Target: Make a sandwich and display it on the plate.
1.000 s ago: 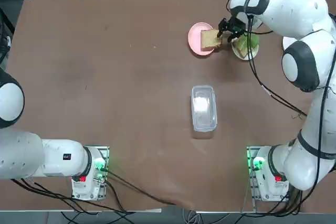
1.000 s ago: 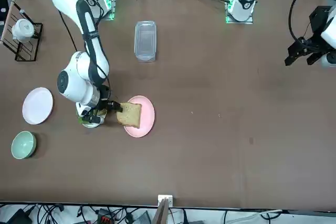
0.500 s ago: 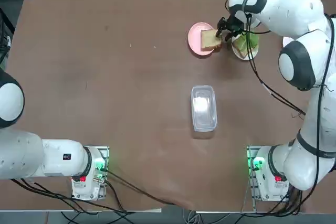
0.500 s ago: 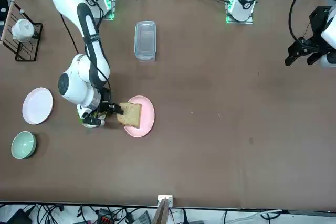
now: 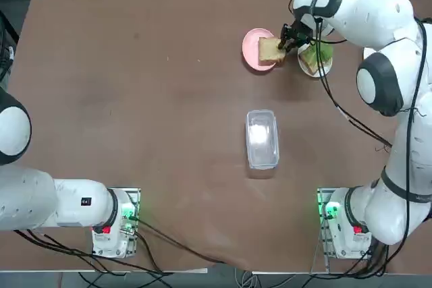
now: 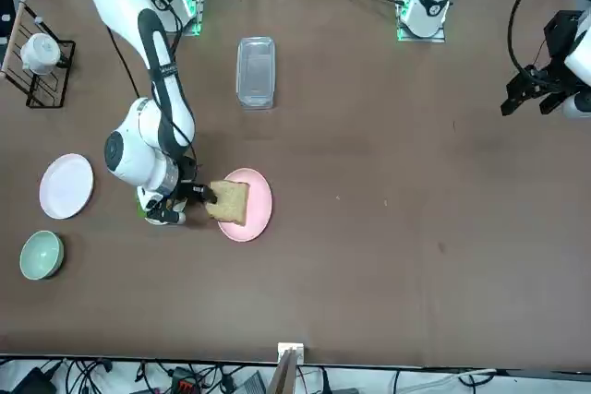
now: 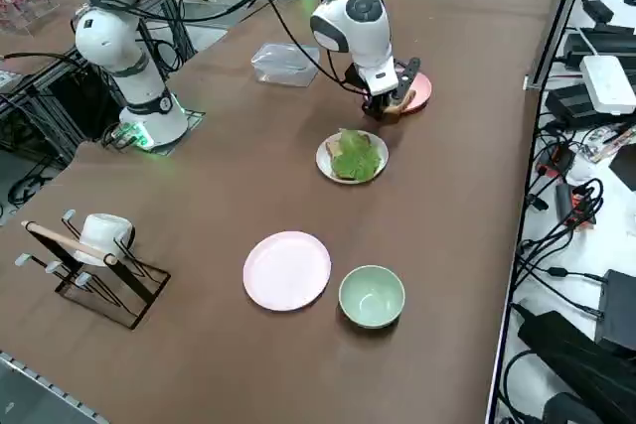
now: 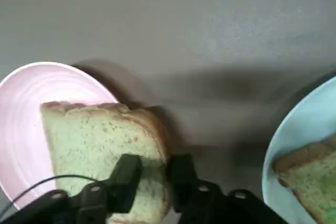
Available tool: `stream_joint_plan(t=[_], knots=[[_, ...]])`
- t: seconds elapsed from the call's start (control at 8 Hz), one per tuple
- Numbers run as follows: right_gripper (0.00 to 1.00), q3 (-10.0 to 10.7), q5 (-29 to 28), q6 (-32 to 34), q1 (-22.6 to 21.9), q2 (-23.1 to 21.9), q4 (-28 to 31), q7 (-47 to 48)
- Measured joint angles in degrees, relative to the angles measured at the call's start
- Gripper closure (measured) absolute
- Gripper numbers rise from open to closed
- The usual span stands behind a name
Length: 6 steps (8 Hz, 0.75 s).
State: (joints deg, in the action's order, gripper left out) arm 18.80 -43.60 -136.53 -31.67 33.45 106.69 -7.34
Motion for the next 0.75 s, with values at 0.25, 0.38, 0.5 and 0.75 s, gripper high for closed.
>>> stream_joint_plan(t=[0.25, 0.38, 0.5, 0.75], knots=[[0.96, 0.00, 0.00, 0.03, -0.01, -0.02, -0.44, -0.07], [0.96, 0.00, 0.00, 0.04, -0.04, -0.03, -0.56, -0.11], [0.96, 0.00, 0.00, 0.05, -0.07, -0.07, -0.69, -0.15], [0.96, 0.00, 0.00, 0.07, -0.29, -0.30, -1.00, -0.16]])
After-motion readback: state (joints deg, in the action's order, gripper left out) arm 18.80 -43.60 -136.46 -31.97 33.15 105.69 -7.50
